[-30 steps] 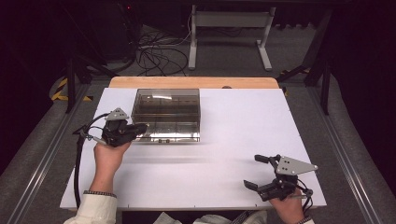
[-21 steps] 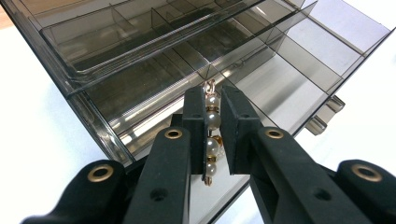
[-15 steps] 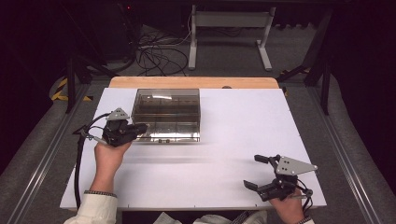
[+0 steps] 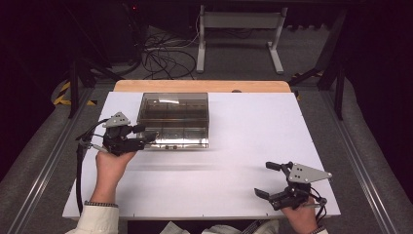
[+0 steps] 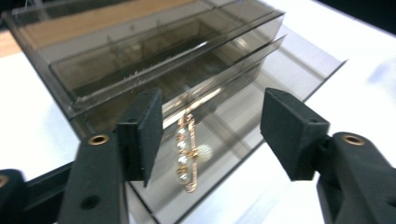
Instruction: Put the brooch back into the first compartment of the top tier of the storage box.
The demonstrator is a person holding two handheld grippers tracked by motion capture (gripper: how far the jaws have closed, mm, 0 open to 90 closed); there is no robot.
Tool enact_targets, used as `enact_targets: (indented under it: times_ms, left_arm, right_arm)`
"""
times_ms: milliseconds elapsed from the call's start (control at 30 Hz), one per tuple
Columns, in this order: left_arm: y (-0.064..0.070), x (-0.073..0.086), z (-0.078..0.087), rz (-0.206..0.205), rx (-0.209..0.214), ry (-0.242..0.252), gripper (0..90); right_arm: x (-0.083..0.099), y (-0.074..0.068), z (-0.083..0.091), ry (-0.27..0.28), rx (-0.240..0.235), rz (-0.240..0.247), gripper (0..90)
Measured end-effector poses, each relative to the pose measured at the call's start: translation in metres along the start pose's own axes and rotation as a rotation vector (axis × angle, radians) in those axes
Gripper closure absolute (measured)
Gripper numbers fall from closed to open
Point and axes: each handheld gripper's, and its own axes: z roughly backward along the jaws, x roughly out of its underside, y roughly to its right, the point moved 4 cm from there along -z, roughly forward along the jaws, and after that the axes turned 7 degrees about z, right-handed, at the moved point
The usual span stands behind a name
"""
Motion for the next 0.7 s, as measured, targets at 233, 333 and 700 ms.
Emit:
enact_targets:
  times_ms: [233, 333, 700]
  left_arm:
    - [0.014, -0.007, 0.006, -0.055, 0.0, 0.016, 35.1]
    - [0.017, -0.008, 0.008, -0.058, 0.0, 0.02, 34.4]
    - [0.036, -0.007, 0.025, -0.107, 0.046, 0.078, 17.9]
  right_arm:
    - [0.0, -0.001, 0.0, 0.0, -0.001, 0.002, 4.3]
    - [0.0, -0.001, 0.0, 0.0, -0.001, 0.003, 4.3]
    - [0.0, 0.0, 0.0, 0.002, -0.004, 0.0, 4.3]
